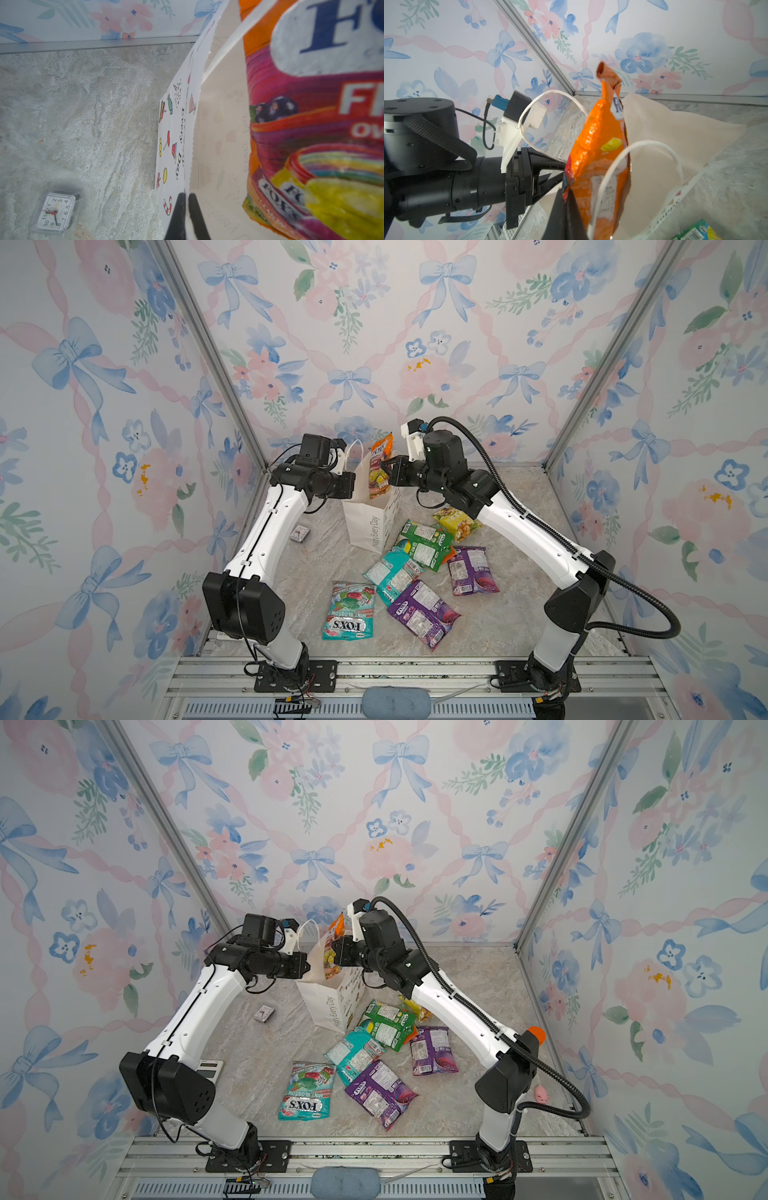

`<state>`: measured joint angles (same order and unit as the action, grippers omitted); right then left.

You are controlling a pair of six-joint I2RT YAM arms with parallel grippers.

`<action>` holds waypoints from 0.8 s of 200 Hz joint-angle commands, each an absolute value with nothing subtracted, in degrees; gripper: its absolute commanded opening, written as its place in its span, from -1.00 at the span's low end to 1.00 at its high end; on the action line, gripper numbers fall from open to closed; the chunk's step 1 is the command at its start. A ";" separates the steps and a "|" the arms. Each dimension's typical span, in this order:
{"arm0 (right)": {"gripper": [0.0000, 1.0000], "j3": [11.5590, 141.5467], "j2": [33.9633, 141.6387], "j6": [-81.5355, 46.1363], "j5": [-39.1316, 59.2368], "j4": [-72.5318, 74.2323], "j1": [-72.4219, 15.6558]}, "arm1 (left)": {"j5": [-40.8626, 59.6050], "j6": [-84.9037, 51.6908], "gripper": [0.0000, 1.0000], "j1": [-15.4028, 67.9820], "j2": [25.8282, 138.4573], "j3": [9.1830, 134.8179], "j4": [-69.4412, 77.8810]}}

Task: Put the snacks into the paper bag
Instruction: 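Lower the orange candy bag into the paper bag with the right gripper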

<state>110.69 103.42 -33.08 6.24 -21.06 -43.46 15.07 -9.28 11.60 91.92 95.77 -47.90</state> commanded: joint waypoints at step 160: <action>-1.00 117.07 107.64 -36.10 8.81 -17.07 -41.46 | 15.09 -10.89 -1.00 11.07 91.76 95.45 -47.55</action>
<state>116.29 110.28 -36.69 9.43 -20.25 -42.04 15.05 -9.52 11.60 91.92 95.77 -47.90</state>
